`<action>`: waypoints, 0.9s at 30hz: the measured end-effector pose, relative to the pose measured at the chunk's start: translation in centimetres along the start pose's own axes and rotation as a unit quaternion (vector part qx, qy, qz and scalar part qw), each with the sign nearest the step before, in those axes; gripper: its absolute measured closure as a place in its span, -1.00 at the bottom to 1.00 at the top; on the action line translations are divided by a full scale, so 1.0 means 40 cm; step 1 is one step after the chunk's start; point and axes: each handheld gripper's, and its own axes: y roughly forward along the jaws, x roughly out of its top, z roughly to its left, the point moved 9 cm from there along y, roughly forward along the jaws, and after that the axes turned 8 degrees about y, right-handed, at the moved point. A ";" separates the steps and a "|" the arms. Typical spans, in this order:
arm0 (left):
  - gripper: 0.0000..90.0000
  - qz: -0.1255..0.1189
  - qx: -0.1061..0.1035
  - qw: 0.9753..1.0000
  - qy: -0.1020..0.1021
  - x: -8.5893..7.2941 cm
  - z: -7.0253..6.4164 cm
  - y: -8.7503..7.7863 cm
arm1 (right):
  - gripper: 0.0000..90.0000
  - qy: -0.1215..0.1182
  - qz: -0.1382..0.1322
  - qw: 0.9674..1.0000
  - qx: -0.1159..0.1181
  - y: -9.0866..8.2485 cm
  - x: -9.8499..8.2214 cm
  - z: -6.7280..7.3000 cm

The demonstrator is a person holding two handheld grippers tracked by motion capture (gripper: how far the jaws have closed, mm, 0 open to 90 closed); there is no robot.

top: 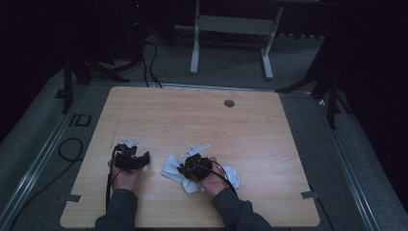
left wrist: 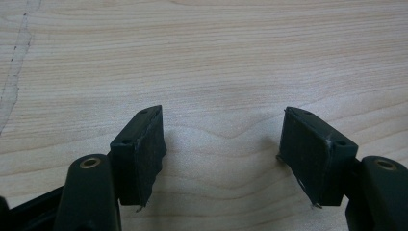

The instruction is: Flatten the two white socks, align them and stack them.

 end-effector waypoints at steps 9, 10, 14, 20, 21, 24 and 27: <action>0.12 0.006 -0.010 1.000 0.006 -0.001 -0.009 -0.013 | 0.57 -0.002 0.005 1.000 -0.012 0.015 -0.010 -0.008; 0.24 0.008 -0.015 1.000 0.012 -0.002 -0.013 -0.016 | 0.56 -0.002 0.005 1.000 -0.014 0.015 -0.011 -0.009; 0.71 -0.013 -0.083 0.996 0.028 0.012 -0.072 -0.050 | 0.56 0.001 0.008 1.000 -0.018 0.015 -0.012 -0.014; 0.91 -0.044 -0.133 0.987 0.078 0.032 -0.155 -0.100 | 0.54 0.003 0.013 1.000 -0.017 0.023 -0.018 -0.016; 0.93 -0.044 -0.133 0.987 0.078 0.032 -0.155 -0.100 | 0.54 0.003 0.014 1.000 -0.016 0.024 -0.019 -0.016; 0.96 -0.053 -0.157 0.981 0.099 0.039 -0.198 -0.112 | 0.53 0.002 0.015 1.000 -0.016 0.026 -0.022 -0.017; 0.98 -0.048 -0.163 0.979 0.109 0.037 -0.215 -0.108 | 0.53 0.005 0.015 1.000 -0.014 0.027 -0.023 -0.017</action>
